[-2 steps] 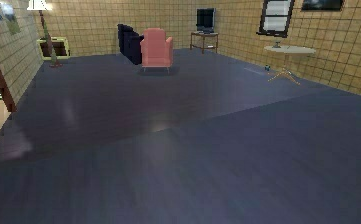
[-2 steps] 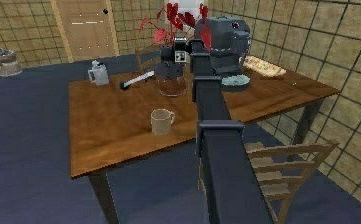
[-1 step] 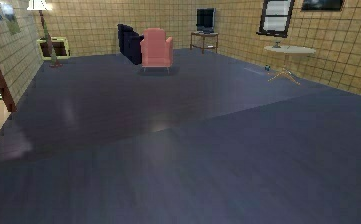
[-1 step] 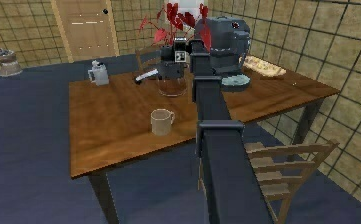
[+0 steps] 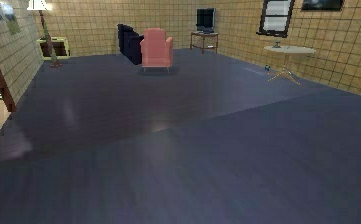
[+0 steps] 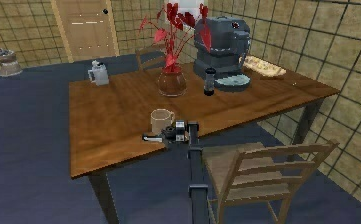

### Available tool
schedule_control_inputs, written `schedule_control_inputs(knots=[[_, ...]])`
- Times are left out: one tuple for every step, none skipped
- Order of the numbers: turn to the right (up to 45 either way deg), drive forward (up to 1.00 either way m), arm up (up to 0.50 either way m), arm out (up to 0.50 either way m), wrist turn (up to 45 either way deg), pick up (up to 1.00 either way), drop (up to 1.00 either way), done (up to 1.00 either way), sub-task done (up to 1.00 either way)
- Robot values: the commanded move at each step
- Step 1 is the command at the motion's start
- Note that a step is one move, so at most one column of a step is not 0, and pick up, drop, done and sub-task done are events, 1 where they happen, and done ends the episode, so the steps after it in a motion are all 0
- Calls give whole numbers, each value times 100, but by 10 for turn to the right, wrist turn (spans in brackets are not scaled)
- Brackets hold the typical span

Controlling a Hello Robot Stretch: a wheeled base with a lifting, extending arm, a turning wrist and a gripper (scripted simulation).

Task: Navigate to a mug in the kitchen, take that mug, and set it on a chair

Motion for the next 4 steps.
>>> schedule_control_inputs(knots=[[0, 0, 0, 0, 0, 100, 0, 0, 0], [0, 0, 10, 0, 0, 0, 0, 0, 0], [0, 0, 22, 0, 0, 0, 0, 0, 0], [0, 0, 0, 0, -450, 0, 0, 0, 0]])
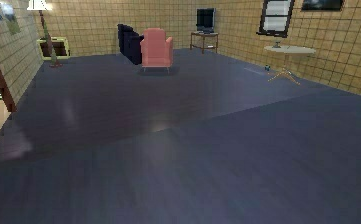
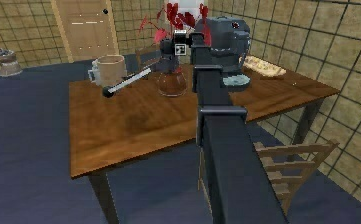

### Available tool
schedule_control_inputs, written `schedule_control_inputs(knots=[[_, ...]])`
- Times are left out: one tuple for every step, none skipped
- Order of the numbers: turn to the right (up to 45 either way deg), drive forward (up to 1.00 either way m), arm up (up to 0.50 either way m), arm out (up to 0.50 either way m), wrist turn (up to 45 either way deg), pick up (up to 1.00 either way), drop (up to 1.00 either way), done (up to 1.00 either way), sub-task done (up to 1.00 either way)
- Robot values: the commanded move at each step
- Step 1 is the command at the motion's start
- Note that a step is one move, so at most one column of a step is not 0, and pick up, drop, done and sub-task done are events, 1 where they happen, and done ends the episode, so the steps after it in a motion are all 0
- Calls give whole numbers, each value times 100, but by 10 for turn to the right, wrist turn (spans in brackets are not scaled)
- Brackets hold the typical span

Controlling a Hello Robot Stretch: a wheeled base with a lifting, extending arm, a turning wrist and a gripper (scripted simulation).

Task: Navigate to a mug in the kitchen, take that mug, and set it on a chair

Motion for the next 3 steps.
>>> schedule_control_inputs(knots=[[0, 0, 0, 0, -450, 0, 0, 0, 0], [0, 0, 0, 0, -120, 0, 0, 0, 0], [0, 0, 0, -48, 0, 0, 0, 0, 0]])
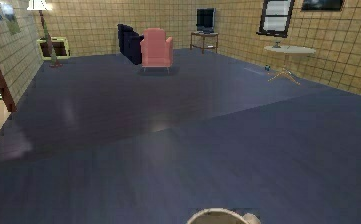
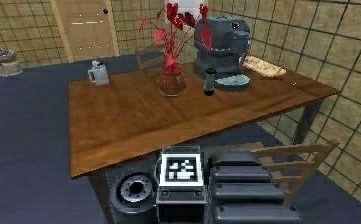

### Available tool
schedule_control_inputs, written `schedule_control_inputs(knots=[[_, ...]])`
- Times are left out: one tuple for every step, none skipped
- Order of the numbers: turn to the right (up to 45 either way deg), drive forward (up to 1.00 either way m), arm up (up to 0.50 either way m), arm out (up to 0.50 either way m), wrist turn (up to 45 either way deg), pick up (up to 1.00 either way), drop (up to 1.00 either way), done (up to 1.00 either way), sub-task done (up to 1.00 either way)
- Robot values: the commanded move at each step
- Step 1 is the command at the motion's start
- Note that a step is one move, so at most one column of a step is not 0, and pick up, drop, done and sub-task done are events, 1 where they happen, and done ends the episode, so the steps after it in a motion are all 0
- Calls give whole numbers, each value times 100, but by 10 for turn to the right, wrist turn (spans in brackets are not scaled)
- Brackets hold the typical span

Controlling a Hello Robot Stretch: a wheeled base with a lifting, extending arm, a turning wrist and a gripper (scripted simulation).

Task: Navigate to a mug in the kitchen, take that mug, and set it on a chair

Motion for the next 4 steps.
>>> schedule_control_inputs(knots=[[450, 0, 0, 0, 0, 0, 0, 0, 0], [450, 0, 0, 0, 0, 0, 0, 0, 0], [450, 0, 0, 0, 0, 0, 0, 0, 0], [210, 0, 0, 0, 0, 0, 0, 0, 0]])
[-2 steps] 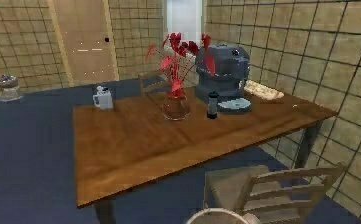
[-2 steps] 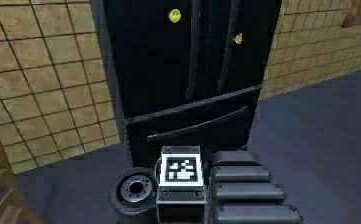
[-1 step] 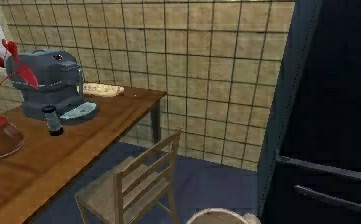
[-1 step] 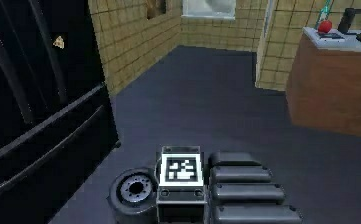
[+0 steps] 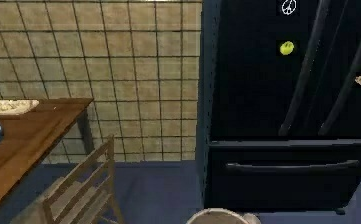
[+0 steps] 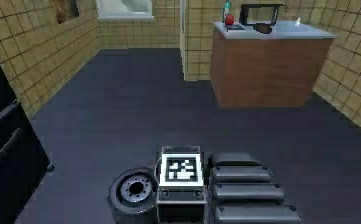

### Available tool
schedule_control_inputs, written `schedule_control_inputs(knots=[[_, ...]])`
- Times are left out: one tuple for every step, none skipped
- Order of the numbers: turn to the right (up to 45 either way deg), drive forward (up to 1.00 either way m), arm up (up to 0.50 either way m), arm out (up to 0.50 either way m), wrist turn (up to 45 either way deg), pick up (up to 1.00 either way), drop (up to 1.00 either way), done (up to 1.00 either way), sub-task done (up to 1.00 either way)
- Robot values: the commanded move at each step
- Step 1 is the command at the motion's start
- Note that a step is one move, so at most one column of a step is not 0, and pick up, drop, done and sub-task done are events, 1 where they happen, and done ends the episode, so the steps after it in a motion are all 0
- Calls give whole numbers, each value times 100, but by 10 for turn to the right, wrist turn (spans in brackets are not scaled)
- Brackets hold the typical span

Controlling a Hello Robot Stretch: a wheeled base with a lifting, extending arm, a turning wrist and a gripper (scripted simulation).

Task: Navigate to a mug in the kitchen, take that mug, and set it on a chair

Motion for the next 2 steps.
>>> schedule_control_inputs(knots=[[0, 65, 0, 0, 0, 0, 0, 0, 0], [-450, 0, 0, 0, 0, 0, 0, 0, 0]])
